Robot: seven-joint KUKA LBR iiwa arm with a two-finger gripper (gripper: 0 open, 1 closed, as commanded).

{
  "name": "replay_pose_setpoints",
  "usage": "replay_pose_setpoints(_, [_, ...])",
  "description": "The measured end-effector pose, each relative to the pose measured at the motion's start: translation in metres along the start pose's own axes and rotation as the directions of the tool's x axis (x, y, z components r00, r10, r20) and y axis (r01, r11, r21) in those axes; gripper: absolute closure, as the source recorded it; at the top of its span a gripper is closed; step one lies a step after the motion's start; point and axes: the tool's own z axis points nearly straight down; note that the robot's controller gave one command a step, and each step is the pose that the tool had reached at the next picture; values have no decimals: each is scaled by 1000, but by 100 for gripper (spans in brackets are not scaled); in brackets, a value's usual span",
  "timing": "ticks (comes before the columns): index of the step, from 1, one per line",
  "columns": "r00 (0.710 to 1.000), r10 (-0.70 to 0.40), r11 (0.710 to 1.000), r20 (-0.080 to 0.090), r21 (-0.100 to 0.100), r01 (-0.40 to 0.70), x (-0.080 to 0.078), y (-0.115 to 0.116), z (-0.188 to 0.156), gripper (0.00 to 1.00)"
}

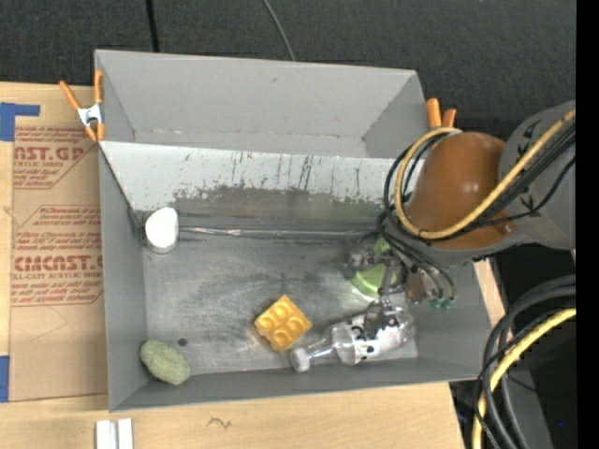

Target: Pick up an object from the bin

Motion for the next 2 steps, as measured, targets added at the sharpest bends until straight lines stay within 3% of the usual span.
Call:
replay_pose_setpoints(1, [995,-104,995,-5,-1,104,15,7,5,0])
replay_pose_setpoints(2, [988,152,988,-5,-1,-152,23,16,12,0])
